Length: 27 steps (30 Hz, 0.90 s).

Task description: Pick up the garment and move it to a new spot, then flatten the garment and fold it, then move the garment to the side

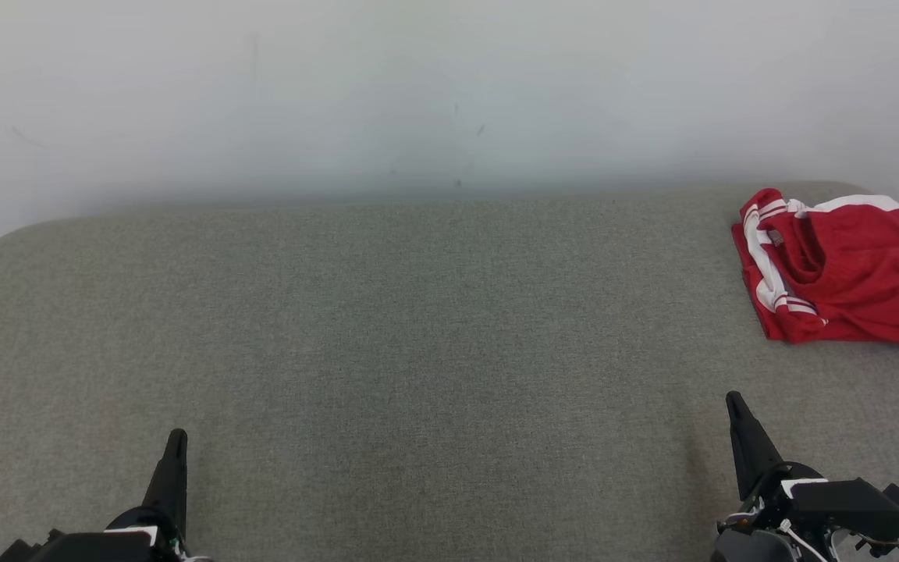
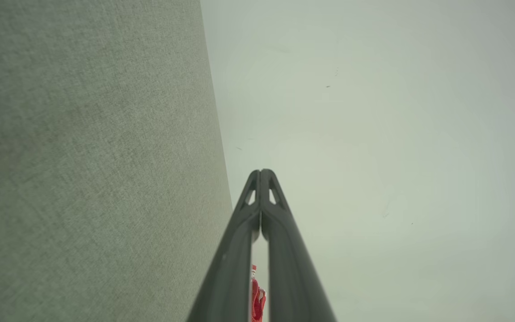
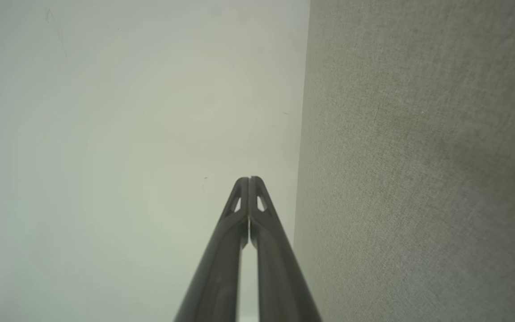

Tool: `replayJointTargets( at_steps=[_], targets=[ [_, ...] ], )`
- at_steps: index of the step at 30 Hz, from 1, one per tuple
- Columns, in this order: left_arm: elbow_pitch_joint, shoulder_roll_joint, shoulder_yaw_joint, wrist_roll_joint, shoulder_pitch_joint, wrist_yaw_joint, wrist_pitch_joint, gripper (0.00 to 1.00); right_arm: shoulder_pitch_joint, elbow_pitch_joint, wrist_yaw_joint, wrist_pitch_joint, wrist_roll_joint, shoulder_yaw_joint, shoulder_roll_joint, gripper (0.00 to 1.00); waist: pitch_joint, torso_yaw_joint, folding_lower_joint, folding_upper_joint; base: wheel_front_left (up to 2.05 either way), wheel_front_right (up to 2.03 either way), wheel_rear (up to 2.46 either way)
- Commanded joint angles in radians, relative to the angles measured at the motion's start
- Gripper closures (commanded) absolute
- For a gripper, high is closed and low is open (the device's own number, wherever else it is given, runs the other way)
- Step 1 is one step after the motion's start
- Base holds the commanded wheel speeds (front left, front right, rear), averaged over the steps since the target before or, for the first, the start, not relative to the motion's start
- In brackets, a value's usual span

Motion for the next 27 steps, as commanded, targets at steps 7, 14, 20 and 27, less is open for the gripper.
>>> replayJointTargets(
  at_steps=[7,14,20,27],
  targets=[
    [0.0,-0.001,0.003,-0.006,-0.01,-0.001,0.0,1.0,-0.005,0.001,-0.002,0.001,0.002,0.002,0.003,1.0,0.0,0.0,0.0,0.0,0.0,0.0,0.0],
    [0.0,-0.001,0.003,-0.006,-0.01,-0.001,0.0,1.0,-0.005,0.001,-0.002,0.001,0.002,0.002,0.003,1.0,0.0,0.0,0.0,0.0,0.0,0.0,0.0],
    [0.0,-0.001,0.003,-0.006,-0.01,-0.001,0.0,1.0,-0.005,0.0,-0.002,0.001,0.002,0.002,0.003,1.0,0.0,0.0,0.0,0.0,0.0,0.0,0.0],
    [0.0,-0.001,0.003,-0.006,-0.01,-0.001,0.0,1.0,-0.005,0.0,-0.002,0.001,0.002,0.002,0.003,1.0,0.0,0.0,0.0,0.0,0.0,0.0,0.0]
  ],
)
